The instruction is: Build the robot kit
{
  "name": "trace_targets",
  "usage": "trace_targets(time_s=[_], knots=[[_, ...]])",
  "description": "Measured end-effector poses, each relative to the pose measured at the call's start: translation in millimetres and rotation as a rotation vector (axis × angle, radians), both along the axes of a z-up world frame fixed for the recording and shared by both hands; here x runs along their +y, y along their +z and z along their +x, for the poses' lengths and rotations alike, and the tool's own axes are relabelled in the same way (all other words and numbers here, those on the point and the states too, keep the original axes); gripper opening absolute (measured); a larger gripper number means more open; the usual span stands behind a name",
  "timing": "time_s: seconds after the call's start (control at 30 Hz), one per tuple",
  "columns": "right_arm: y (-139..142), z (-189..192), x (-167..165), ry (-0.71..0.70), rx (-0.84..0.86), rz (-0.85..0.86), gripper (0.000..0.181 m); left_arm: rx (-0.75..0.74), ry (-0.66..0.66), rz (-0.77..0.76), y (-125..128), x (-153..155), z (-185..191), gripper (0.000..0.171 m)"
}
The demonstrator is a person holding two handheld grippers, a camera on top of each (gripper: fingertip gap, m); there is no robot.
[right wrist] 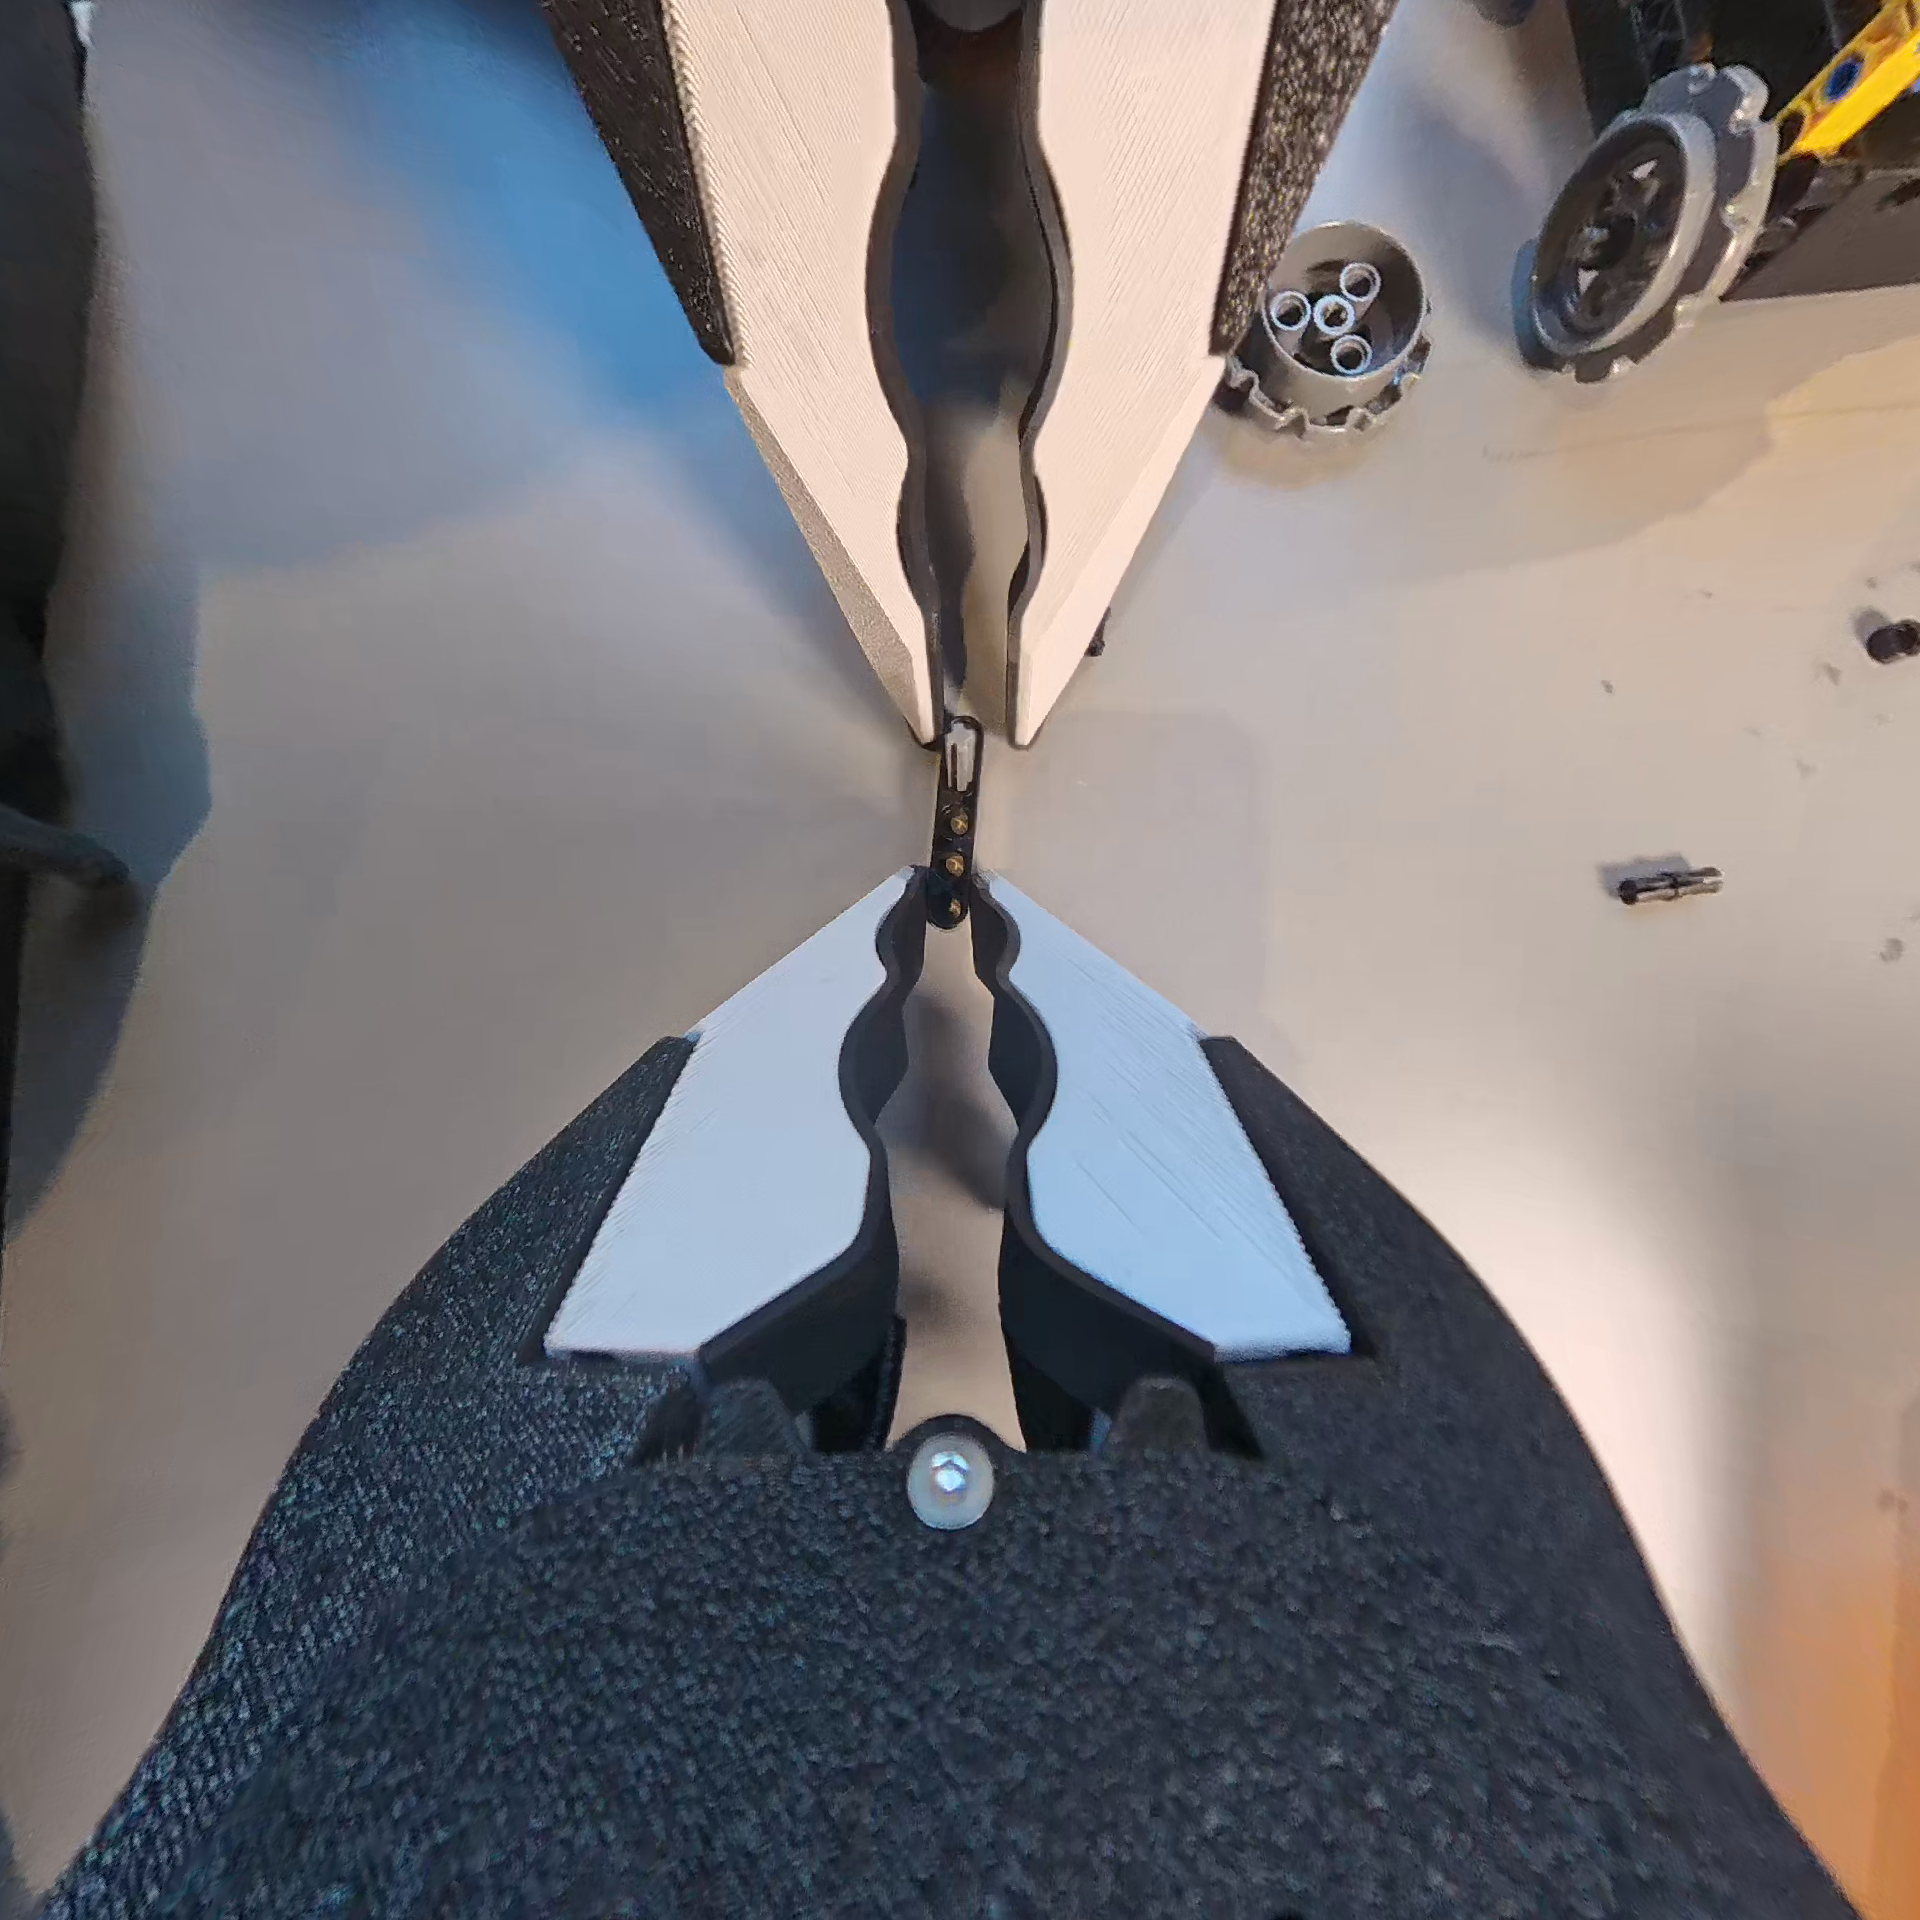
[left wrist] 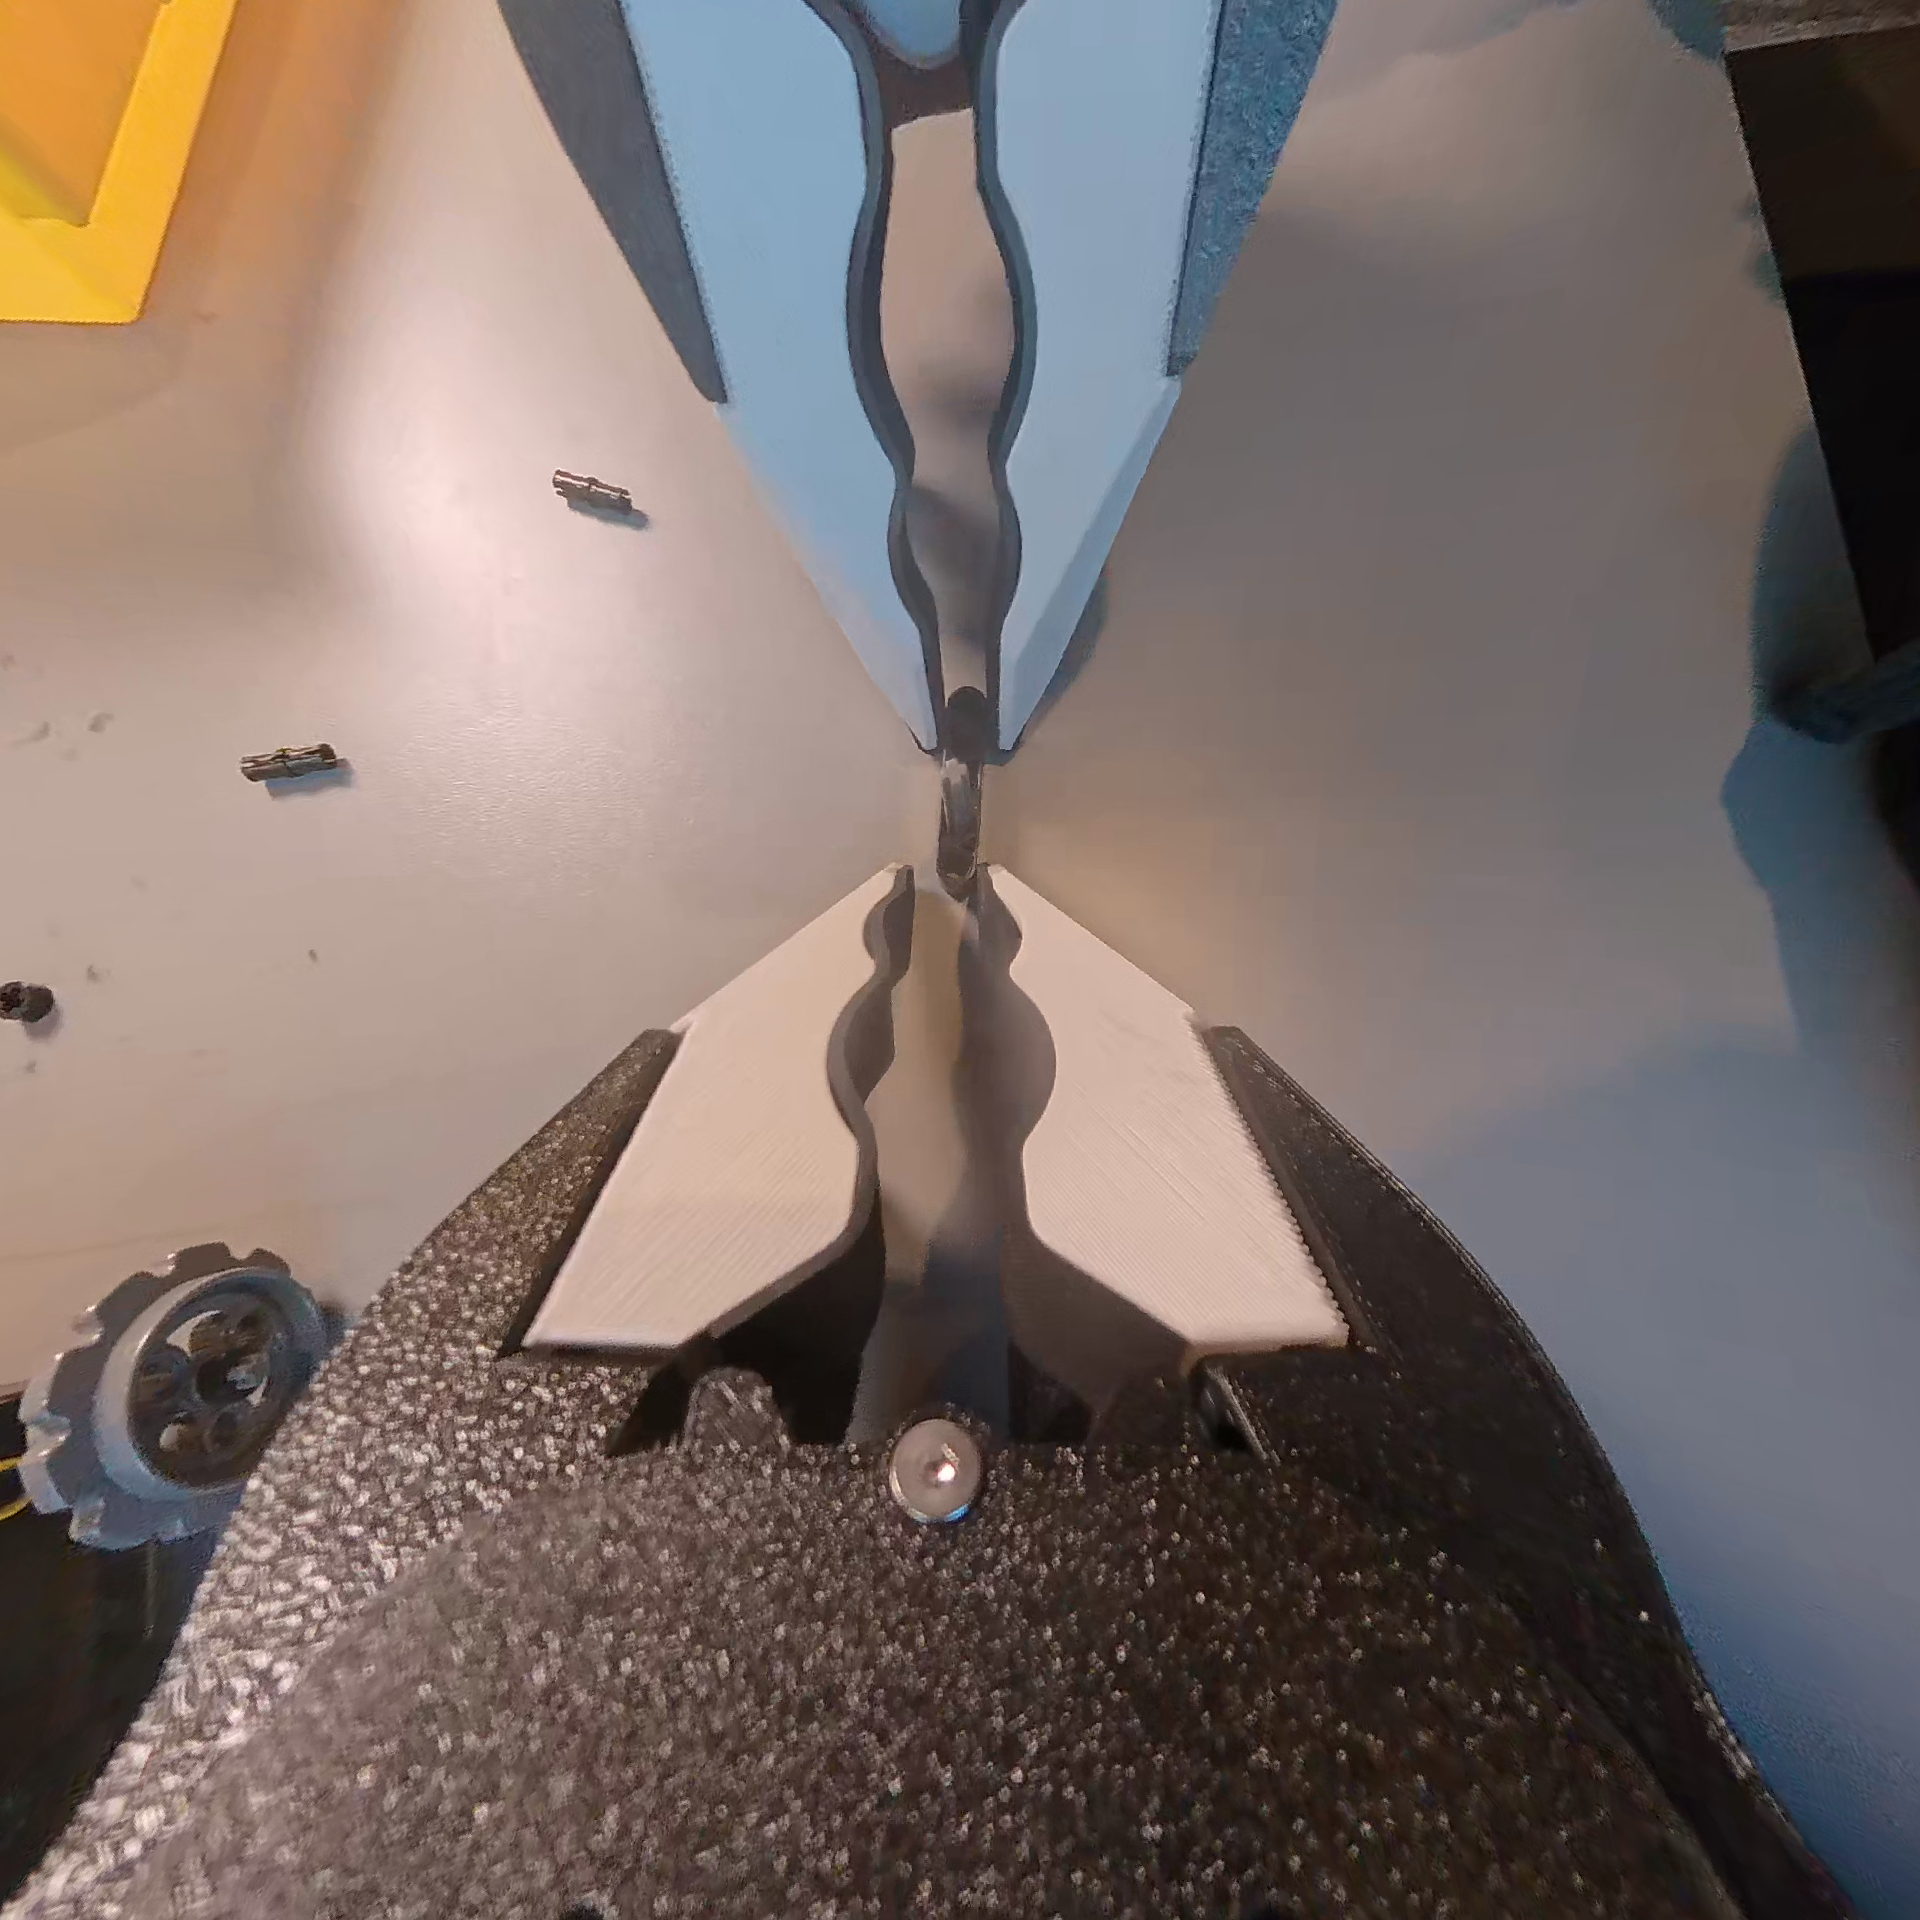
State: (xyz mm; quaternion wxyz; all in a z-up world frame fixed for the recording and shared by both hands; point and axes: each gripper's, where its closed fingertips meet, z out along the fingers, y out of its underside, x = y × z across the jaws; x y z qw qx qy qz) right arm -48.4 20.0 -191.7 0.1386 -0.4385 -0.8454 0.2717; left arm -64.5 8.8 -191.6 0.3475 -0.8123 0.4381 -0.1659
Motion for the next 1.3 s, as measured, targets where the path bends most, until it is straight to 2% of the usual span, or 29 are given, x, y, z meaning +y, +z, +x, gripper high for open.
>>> trace_targets(time_s=[0.13, 0.4, 0.53, 0.7, 0.83, 1.03, 1.3], knots=[[0, 1, 1, -0.075, 0.006, 0.04, 0.01, 0.015, 0.024, 0.022, 0, 4, -4, 0.007], [1, 7, -8, -0.137, 0.026, -0.002, 0.014, 0.013, 0.066, 0.061, 5, 11, -6, 0.007], [1, 6, -9, -0.162, 0.032, -0.011, 0.013, -0.015, 0.108, 0.105, 19, 15, -17, 0.007], [1, 7, -6, -0.201, 0.046, -0.014, 0.017, -0.042, 0.16, 0.121, 30, 12, -47, 0.015], [0, 4, -6, -0.225, 0.047, -0.022, 0.018, -0.038, 0.139, 0.075, 24, 5, -56, 0.023], [1, 4, 1, -0.176, 0.048, 0.004, 0.01, -0.022, 0.103, 0.029, 11, -1, -49, 0.025], [0, 3, 8, -0.067, 0.029, -0.033, 0.013, -0.004, 0.067, 0.031, 3, 3, -33, 0.018]])
